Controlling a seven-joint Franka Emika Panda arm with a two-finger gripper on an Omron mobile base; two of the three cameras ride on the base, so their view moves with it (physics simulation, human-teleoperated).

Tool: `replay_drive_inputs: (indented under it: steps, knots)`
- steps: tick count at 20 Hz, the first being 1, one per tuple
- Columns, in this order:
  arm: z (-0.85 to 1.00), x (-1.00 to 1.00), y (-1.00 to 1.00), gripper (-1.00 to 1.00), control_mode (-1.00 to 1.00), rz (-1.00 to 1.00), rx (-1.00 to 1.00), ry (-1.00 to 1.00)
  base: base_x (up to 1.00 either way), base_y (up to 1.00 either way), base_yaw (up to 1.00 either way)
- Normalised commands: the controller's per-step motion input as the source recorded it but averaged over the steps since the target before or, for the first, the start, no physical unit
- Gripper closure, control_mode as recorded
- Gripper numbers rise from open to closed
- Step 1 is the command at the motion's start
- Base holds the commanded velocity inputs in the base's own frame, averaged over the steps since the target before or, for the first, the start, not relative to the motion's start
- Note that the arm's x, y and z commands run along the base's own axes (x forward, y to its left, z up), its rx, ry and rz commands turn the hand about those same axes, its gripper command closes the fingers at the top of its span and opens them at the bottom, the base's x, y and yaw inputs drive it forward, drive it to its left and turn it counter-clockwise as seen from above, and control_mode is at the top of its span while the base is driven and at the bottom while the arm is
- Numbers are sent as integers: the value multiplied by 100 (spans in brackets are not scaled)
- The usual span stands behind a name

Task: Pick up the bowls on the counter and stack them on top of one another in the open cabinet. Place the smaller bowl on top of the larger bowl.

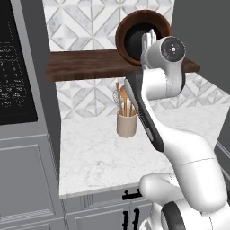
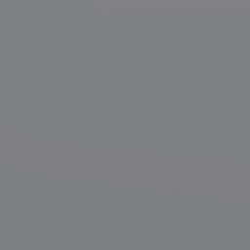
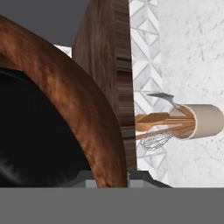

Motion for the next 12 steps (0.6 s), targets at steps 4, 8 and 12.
replay_drive_inputs:
  steps: [4,8,12]
  knots:
    - [-17,12,-7,100,-100,0,0,0,0,0,0]
    - [-2,17,-9,100,-100,0,1,0,0,0,0]
    - [-2,28,-4,100,-100,0,0,0,0,0,0]
